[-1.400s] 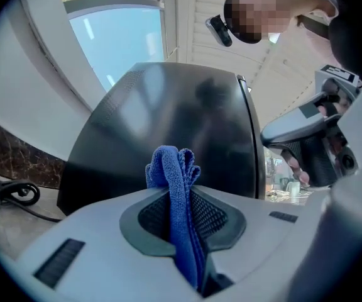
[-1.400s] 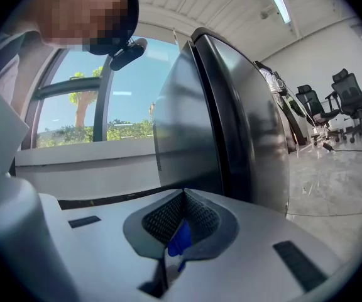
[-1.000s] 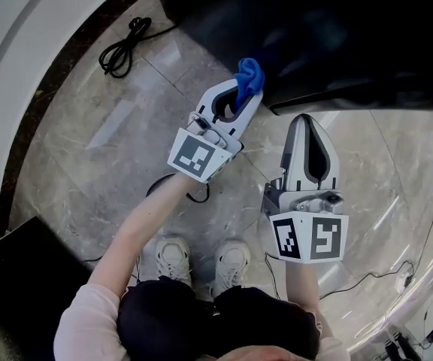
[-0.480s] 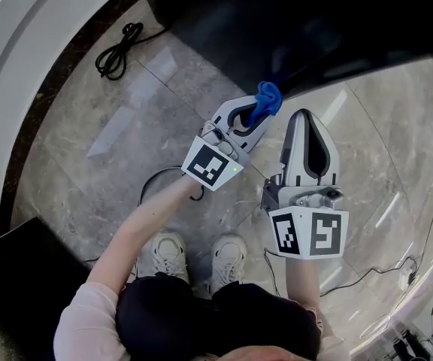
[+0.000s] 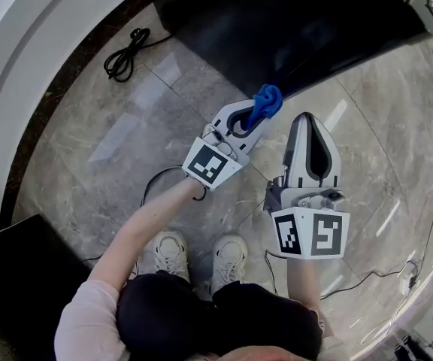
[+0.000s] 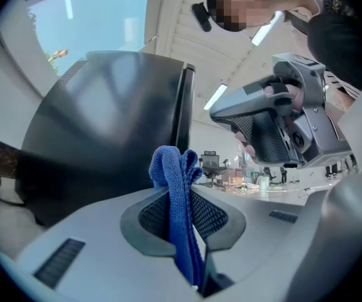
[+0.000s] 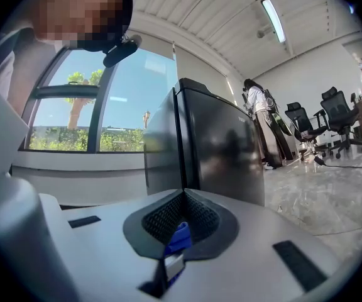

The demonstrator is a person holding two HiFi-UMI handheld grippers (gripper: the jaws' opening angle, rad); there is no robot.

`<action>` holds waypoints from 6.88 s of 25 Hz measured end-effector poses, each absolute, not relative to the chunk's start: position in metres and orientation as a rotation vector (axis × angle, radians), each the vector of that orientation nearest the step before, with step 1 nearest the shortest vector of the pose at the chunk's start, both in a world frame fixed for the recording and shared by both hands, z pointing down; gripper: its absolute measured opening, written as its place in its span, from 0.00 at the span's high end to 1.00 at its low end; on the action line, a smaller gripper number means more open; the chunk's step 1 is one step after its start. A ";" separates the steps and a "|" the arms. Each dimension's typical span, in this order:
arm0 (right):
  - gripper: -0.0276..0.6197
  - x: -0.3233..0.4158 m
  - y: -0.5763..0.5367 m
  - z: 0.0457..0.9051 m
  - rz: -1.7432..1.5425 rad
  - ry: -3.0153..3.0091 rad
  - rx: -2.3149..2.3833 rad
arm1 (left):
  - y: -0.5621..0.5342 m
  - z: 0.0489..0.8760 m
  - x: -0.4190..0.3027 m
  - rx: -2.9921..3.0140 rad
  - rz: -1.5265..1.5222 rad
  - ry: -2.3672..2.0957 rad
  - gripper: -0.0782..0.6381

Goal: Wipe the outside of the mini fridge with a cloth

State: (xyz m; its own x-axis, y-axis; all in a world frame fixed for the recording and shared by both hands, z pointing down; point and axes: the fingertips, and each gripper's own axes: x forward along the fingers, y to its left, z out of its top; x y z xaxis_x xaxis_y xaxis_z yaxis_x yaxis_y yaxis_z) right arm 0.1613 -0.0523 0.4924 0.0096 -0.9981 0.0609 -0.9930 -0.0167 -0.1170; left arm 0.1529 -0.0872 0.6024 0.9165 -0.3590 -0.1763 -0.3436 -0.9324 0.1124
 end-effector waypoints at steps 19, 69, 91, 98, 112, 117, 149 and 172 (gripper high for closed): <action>0.94 0.127 -0.074 0.512 -0.233 2.253 -2.180 | -0.283 0.610 -0.019 2.816 -0.216 -1.399 0.81; 0.94 0.111 -0.099 0.547 -0.318 2.337 -2.194 | -0.367 0.701 -0.023 2.623 0.253 -1.380 0.81; 0.94 0.105 -0.071 0.491 -0.169 2.314 -2.121 | -0.208 0.692 0.081 2.781 0.312 -0.974 0.81; 0.94 0.136 -0.049 0.471 -0.101 2.226 -2.186 | -0.159 0.688 0.116 2.826 0.335 -0.847 0.81; 0.94 0.183 -0.022 0.463 -0.080 2.113 -2.279 | -0.094 0.691 0.162 2.843 0.344 -0.675 0.81; 0.94 0.181 -0.020 0.458 -0.059 2.112 -2.274 | -0.075 0.678 0.174 2.900 0.323 -0.603 0.81; 0.94 0.098 -0.120 0.423 -0.096 2.342 -2.091 | -0.162 0.430 -0.027 2.923 -0.260 -1.273 0.81; 0.94 0.080 -0.076 -0.285 -0.137 2.349 -2.060 | -0.092 -0.278 -0.075 2.724 -0.216 -1.478 0.81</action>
State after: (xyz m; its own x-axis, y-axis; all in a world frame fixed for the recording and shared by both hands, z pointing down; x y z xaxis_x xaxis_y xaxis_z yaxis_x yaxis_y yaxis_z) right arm 0.0800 -0.0757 -0.2850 -0.1324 -0.9901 0.0471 -0.9888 0.1287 -0.0754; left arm -0.0749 -0.0919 -0.2778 0.5378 -0.8365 -0.1052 -0.8316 -0.5469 0.0969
